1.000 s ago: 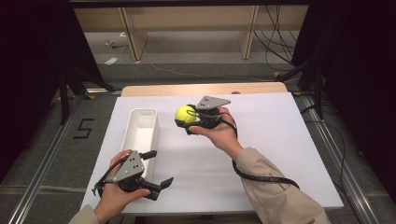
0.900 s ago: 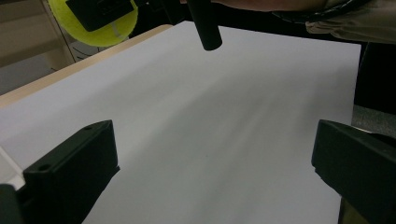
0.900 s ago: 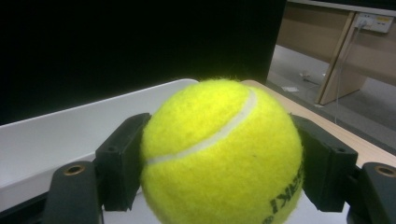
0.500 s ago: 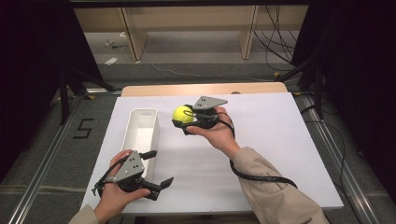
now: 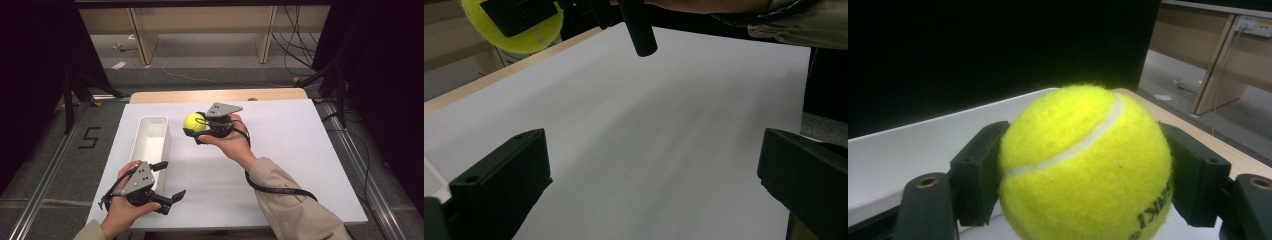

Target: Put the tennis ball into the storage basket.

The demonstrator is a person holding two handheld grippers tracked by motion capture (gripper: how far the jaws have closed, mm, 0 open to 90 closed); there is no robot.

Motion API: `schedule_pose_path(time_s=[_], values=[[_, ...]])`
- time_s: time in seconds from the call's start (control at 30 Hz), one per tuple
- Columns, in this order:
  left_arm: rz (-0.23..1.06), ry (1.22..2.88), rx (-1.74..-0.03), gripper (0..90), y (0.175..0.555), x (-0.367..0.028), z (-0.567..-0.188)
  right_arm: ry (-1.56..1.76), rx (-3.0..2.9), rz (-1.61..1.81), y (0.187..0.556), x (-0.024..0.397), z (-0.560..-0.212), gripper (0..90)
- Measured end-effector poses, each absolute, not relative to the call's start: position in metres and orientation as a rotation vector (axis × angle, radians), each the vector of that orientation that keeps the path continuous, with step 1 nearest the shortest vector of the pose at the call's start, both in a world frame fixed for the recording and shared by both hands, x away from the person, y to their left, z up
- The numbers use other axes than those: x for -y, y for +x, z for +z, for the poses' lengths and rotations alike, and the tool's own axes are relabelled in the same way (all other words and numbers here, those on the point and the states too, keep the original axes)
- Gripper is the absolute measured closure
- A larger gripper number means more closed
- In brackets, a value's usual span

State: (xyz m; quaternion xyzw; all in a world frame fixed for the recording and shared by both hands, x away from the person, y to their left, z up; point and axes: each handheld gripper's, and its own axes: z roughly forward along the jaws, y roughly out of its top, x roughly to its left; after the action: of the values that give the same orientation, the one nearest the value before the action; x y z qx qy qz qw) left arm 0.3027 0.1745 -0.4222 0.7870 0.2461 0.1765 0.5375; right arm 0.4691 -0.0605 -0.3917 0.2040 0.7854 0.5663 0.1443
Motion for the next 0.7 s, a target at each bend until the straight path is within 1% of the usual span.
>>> schedule_pose_path(time_s=[0.7], values=[[0.409, 1.874, -0.587, 0.4, 0.3030, -0.1746, -0.4221, 0.577, -2.265, 1.642, 0.4685, 0.0562, -0.3905, 27.0]])
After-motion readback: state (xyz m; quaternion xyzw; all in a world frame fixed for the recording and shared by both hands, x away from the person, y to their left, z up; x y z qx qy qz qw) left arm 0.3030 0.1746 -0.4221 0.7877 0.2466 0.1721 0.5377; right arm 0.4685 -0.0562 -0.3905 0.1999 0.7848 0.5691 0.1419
